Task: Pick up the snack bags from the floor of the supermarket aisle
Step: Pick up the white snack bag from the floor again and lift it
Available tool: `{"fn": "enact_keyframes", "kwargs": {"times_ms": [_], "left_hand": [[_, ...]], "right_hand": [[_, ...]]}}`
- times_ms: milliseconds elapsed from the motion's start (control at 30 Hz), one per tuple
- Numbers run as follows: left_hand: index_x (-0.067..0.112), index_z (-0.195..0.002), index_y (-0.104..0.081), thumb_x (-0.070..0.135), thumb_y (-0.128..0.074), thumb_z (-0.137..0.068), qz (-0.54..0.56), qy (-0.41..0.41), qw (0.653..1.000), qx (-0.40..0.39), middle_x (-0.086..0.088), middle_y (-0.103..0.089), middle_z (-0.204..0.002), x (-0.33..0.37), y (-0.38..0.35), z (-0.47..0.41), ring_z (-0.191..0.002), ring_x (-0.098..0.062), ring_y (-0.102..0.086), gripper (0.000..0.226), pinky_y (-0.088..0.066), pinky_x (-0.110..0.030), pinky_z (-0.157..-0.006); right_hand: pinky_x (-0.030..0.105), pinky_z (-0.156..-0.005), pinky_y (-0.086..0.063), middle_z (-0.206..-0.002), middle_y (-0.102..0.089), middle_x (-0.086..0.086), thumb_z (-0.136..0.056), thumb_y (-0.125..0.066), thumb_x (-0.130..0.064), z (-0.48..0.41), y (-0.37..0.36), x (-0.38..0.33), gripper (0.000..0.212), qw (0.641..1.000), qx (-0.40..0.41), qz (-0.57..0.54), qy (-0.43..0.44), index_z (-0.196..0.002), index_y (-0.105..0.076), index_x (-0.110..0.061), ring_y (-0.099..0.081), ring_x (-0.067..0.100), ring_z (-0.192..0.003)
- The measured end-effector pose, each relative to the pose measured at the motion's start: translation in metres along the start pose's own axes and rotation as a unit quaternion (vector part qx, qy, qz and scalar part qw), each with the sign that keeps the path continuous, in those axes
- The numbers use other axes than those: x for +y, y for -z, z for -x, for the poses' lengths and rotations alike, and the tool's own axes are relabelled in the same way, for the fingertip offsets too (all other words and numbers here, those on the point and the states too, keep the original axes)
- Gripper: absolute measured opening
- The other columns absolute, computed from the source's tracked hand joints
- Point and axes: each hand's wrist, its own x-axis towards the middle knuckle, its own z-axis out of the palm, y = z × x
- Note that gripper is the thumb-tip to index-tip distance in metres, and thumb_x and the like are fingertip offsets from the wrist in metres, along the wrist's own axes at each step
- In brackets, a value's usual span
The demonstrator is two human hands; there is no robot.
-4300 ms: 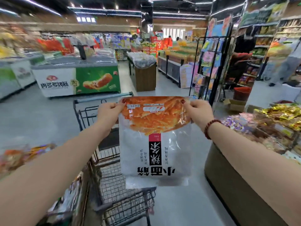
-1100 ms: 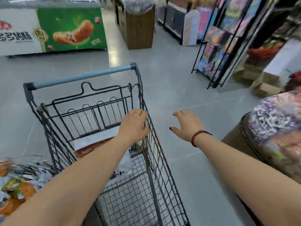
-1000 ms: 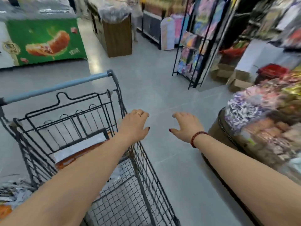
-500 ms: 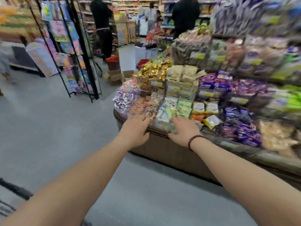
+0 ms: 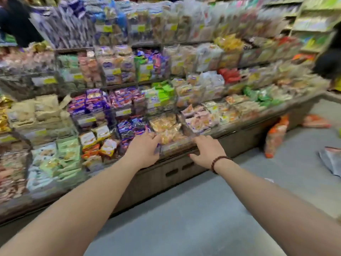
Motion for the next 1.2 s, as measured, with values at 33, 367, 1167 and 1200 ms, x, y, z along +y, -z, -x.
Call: {"fn": "enact_keyframes", "kwargs": {"times_ms": [33, 367, 1167, 1200], "left_hand": [[0.017, -0.132, -0.042, 0.037, -0.05, -0.089, 0.002, -0.024, 1.0, -0.003, -0.007, -0.05, -0.132, 0.014, -0.001, -0.018, -0.121, -0.028, -0.045, 0.048, -0.041, -0.038, -0.094], [0.018, -0.133, -0.04, 0.041, -0.049, -0.091, 0.021, -0.255, 0.967, 0.004, -0.006, -0.048, -0.131, 0.116, -0.026, -0.181, -0.122, -0.027, -0.042, 0.049, -0.038, -0.039, -0.099], [0.017, -0.128, -0.044, 0.042, -0.053, -0.089, 0.045, -0.445, 0.892, -0.061, -0.005, -0.052, -0.124, 0.417, -0.107, -0.43, -0.116, -0.025, -0.047, 0.047, -0.041, -0.035, -0.088], [0.017, -0.128, -0.044, 0.042, -0.054, -0.089, 0.047, -0.439, 0.895, -0.065, -0.005, -0.052, -0.124, 0.431, -0.109, -0.438, -0.116, -0.025, -0.047, 0.048, -0.041, -0.035, -0.088]], "right_hand": [[0.04, -0.099, -0.039, -0.133, -0.049, 0.004, -0.087, -0.054, -0.05, 0.005, 0.0, 0.021, 0.056, 1.0, 0.003, 0.005, -0.028, -0.135, -0.042, -0.022, -0.043, 0.027, -0.124], [0.037, -0.1, -0.038, -0.134, -0.049, 0.005, -0.086, -0.058, -0.048, 0.016, 0.003, 0.174, 0.057, 0.965, 0.012, 0.005, -0.262, -0.135, -0.044, -0.021, -0.044, 0.027, -0.124], [0.036, -0.102, -0.034, -0.139, -0.047, 0.0, -0.087, -0.056, -0.048, 0.034, -0.055, 0.469, 0.058, 0.9, -0.042, -0.043, -0.432, -0.138, -0.04, -0.024, -0.041, 0.022, -0.127], [0.037, -0.103, -0.035, -0.139, -0.046, 0.0, -0.087, -0.056, -0.048, 0.034, -0.057, 0.486, 0.059, 0.899, -0.047, -0.052, -0.433, -0.138, -0.04, -0.024, -0.041, 0.022, -0.128]]}}
